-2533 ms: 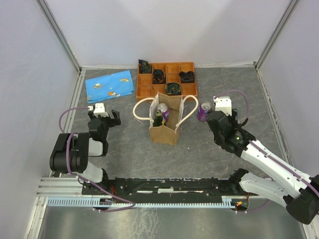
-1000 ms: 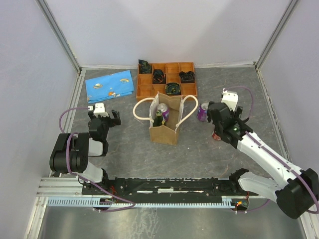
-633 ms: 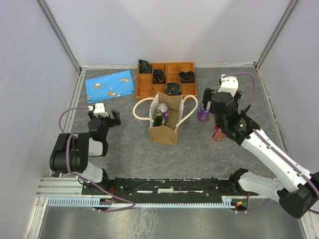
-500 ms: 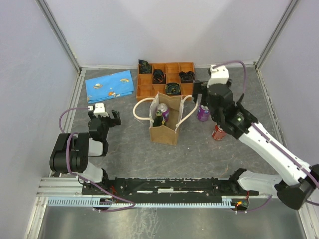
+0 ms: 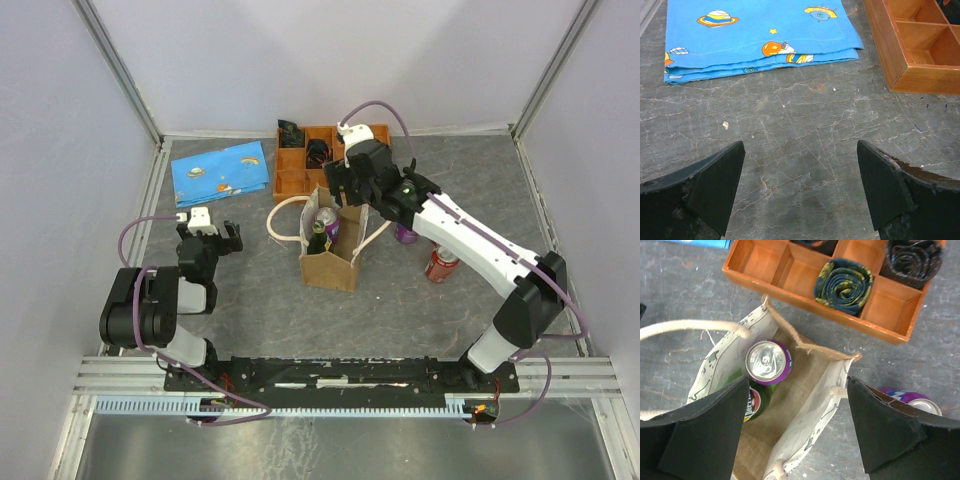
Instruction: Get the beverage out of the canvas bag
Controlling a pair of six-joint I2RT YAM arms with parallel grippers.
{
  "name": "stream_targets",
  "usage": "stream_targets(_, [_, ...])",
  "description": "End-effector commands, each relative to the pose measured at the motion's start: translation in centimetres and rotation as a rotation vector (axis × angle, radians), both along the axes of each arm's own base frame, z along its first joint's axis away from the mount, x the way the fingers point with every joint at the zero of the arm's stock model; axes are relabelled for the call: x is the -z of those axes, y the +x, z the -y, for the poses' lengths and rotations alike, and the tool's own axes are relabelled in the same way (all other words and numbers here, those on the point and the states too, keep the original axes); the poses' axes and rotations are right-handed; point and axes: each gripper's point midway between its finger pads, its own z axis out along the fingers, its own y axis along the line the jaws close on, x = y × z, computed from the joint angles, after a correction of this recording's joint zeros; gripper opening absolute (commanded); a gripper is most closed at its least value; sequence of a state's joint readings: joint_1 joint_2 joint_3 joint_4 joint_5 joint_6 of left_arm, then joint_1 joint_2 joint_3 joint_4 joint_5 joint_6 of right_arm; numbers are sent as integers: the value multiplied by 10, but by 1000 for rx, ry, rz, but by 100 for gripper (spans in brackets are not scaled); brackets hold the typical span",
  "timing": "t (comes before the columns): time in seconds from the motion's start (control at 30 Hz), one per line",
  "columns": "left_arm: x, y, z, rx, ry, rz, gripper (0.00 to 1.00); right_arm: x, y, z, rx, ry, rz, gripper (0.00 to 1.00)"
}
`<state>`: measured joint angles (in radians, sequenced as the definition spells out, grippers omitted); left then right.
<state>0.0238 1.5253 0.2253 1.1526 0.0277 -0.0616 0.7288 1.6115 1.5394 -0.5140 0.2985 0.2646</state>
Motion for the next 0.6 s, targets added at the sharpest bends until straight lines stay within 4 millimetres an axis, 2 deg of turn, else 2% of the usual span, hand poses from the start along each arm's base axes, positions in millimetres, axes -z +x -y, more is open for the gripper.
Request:
stream_targets(0.0, [-12, 4, -2, -1, 38, 47, 99, -9, -8, -21, -76, 7, -6, 87])
stream_targets(0.2, [-13, 4, -2, 0, 38, 49, 99, 30, -8, -39, -124, -33, -93, 93])
stream_targets(0.37, [-13, 4, -2, -1, 38, 49, 99, 58, -3, -48, -129, -68, -149, 94])
stream_targets(0.57, [-12, 4, -2, -1, 38, 47, 99, 76, 4, -51, -111, -84, -166, 95])
